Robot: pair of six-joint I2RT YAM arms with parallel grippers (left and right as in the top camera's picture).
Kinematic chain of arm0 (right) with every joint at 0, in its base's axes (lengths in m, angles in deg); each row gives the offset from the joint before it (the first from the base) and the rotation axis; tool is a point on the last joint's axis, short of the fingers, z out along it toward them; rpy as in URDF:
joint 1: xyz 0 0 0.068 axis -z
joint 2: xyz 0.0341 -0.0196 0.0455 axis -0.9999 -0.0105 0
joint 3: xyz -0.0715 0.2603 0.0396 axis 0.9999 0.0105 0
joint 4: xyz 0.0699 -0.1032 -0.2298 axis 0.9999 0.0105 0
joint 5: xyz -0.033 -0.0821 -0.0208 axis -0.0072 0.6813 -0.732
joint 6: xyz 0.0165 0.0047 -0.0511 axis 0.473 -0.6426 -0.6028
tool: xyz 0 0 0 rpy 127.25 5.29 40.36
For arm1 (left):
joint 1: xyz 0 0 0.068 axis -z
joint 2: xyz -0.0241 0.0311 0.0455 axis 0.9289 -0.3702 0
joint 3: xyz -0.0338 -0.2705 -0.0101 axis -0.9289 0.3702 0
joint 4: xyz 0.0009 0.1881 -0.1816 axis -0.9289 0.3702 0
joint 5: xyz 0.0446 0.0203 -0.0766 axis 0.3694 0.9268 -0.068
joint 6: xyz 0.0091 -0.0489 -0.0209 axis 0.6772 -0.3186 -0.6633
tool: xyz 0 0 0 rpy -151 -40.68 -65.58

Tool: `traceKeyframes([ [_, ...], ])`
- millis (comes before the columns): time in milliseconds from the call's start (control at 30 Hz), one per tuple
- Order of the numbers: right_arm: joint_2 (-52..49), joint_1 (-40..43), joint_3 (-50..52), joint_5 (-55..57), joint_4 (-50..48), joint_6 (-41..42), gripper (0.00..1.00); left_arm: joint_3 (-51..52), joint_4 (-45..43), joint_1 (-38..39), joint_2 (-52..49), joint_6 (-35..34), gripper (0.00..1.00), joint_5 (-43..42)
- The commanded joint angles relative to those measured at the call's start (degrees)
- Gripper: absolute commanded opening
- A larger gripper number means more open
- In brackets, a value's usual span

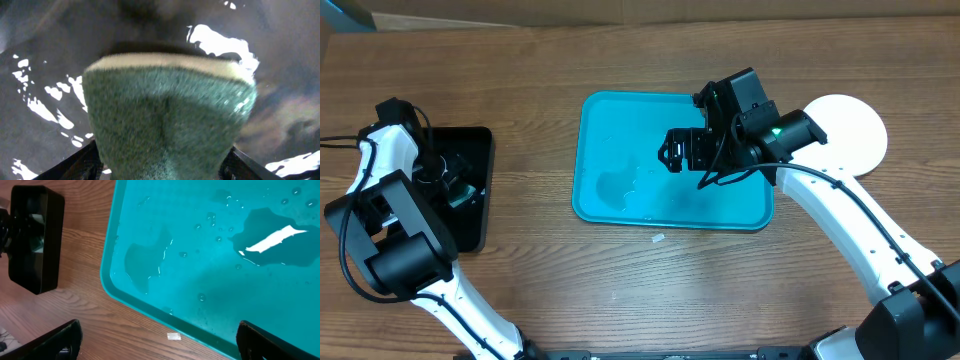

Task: Clean dirty plates on tray and stack at the side
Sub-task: 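Move the left gripper to the black tray and drop the sponge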

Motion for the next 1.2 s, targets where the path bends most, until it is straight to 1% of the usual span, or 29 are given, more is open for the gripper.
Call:
traceKeyframes([
  [0, 0.5, -0.1, -0.1, 0.6, -0.2, 0.3, 1.00, -3.7, 2.6, -0.2, 1.2, 0.4, 0.68, -0.5],
  [67, 0.5, -0.1, -0.1, 0.6, -0.2, 0.3, 1.00, -6.6, 5.1, -0.2, 2.3, 0.4, 0.62, -0.5],
  [133, 0.5, -0.1, -0.1, 0.6, -0.2, 0.3, 1.00, -10.4, 7.9, -0.2, 3.5, 0.3, 0.52, -0.7],
  [200, 0.5, -0.1, -0.1, 0.6, -0.2, 0.3, 1.00, -13.6, 10.0, -0.1, 5.1, 0.2, 0.48, -0.9],
  [300, 0.5, -0.1, -0.1, 0.6, -0.2, 0.3, 1.00, -16.1, 11.1, 0.2, 8.3, 0.2, 0.49, -1.2],
  [433, 0.5, -0.1, -0.1, 0.6, -0.2, 0.3, 1.00, -16.1, 11.2, 0.2, 12.1, 0.2, 0.51, -1.1],
  [467, 0.5, -0.1, -0.1, 0.6, -0.2, 0.3, 1.00, -16.1, 11.5, 0.2, 12.4, 0.2, 0.48, -1.1],
  [500, 0.5, -0.1, -0.1, 0.5, -0.2, 0.3, 1.00, -16.1, 11.8, 0.2, 12.4, 0.2, 0.35, -1.1],
  [567, 0.5, -0.1, -0.1, 0.5, 0.0, 0.5, 1.00, -15.5, 12.1, 0.2, 12.0, 0.2, 0.13, -1.1],
  [600, 0.5, -0.1, -0.1, 0.5, 0.1, 0.5, 1.00, -14.9, 12.0, 0.2, 11.7, 0.2, 0.06, -0.9],
  [633, 0.5, -0.1, -0.1, 0.5, 0.3, 0.5, 1.00, -14.3, 12.0, 0.2, 11.2, 0.2, 0.04, -0.6],
  [933, 0.5, -0.1, -0.1, 0.6, 3.1, 0.5, 1.00, -7.8, 9.7, 0.2, 3.0, 0.2, 0.04, -0.7],
  [1167, 0.5, -0.1, -0.1, 0.6, 2.4, 0.5, 1.00, -7.1, 8.4, 0.2, -4.4, 0.3, 0.04, -0.7],
])
